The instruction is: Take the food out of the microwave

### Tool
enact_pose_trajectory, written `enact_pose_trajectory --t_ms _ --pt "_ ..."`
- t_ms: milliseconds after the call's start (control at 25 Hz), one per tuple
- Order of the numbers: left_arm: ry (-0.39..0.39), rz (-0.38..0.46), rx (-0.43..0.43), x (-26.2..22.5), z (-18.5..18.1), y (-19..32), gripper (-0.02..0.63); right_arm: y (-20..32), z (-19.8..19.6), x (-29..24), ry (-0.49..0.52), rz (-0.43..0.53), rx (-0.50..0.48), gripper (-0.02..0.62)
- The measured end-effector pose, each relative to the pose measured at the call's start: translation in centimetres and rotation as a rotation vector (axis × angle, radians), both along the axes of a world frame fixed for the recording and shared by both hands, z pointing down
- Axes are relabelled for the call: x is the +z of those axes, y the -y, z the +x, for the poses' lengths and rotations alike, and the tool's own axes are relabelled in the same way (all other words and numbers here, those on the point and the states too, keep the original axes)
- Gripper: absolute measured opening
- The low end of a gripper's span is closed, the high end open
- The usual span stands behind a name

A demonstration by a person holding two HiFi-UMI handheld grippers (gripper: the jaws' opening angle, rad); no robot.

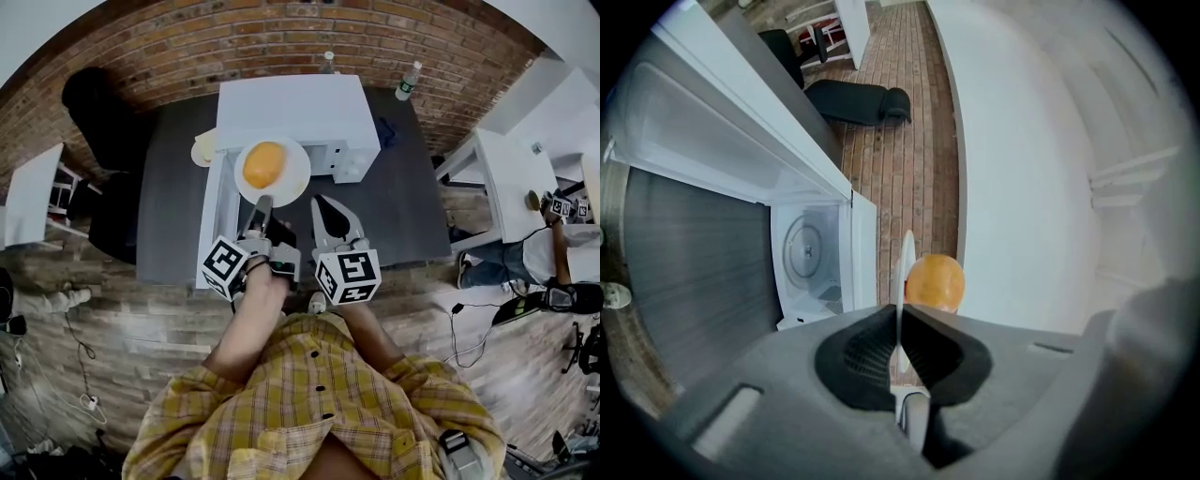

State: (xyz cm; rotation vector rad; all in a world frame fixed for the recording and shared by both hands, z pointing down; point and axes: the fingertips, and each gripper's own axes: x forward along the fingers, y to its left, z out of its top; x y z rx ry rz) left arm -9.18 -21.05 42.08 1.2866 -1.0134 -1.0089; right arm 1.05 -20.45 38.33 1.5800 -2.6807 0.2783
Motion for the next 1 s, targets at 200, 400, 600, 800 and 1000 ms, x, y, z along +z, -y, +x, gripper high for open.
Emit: enact_pose_trajectory --t_ms 200,400,600,800,1000 --pt "0.007 0.017 -0.004 -1.2 -0.6 -0.1 0.012 0.5 -0.6 -0.4 -0.006 0.014 -0.004 0.000" --pt "0.005 0.020 0.004 -1.4 -0.4 0.0 0.012 0.8 -0.6 -0.8 -0.010 0.023 -0.004 0.000" --pt "0.025 0.008 0.013 -1.2 -0.3 0.2 0.012 1.0 -0.2 -0.9 -0.004 0.026 0.004 0.000" --pt "0.019 0.007 0.013 -1.1 -0.4 0.7 0.011 1.3 -0.1 -0.8 -0.006 0.027 0.007 0.000" --pt "0.013 0.006 0.014 -1.1 -0.2 0.8 0.012 1.2 0.0 -0.9 -0.002 0.027 0.002 0.000"
